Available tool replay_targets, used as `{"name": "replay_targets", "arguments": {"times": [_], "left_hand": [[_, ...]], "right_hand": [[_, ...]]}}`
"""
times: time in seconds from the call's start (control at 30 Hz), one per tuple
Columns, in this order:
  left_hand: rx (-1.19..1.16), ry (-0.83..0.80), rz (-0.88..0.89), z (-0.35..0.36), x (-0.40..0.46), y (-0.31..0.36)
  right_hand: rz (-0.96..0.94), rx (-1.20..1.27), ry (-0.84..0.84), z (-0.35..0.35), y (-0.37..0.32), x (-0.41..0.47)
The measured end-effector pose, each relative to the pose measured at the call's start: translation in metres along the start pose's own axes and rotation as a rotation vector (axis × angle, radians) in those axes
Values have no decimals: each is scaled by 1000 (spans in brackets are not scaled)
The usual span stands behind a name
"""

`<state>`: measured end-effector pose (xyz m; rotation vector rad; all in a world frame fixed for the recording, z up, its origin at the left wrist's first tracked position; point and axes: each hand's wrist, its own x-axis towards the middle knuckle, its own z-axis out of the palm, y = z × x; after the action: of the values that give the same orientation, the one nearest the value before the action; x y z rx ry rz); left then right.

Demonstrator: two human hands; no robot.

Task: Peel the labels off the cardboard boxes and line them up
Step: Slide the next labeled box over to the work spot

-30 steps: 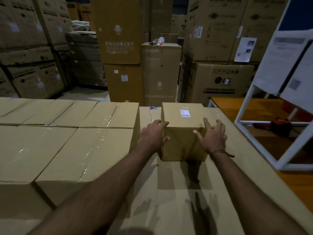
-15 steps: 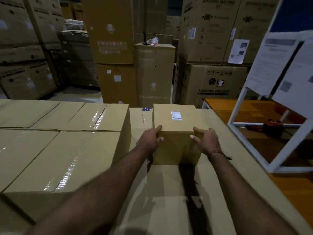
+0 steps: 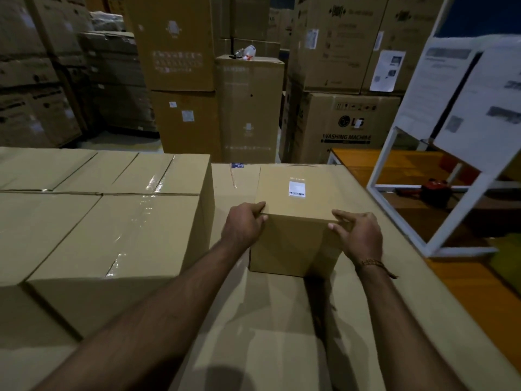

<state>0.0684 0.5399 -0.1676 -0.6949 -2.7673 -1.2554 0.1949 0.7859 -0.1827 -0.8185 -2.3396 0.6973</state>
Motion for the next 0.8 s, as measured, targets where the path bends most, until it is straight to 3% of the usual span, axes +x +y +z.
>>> {"name": "replay_targets", "arguments": {"times": [0.2,0.4,0.8], "left_hand": [[8,59,31,-7,-59,7],[20,44,-8,-27,-114,19],[86,-112,-98,-70,-229,28]], "right_hand": [[44,89,-155,-43,2,-59],[106,24,-299,-74,-2,-105],[109,-162,-247,-120,-22,-239]]}}
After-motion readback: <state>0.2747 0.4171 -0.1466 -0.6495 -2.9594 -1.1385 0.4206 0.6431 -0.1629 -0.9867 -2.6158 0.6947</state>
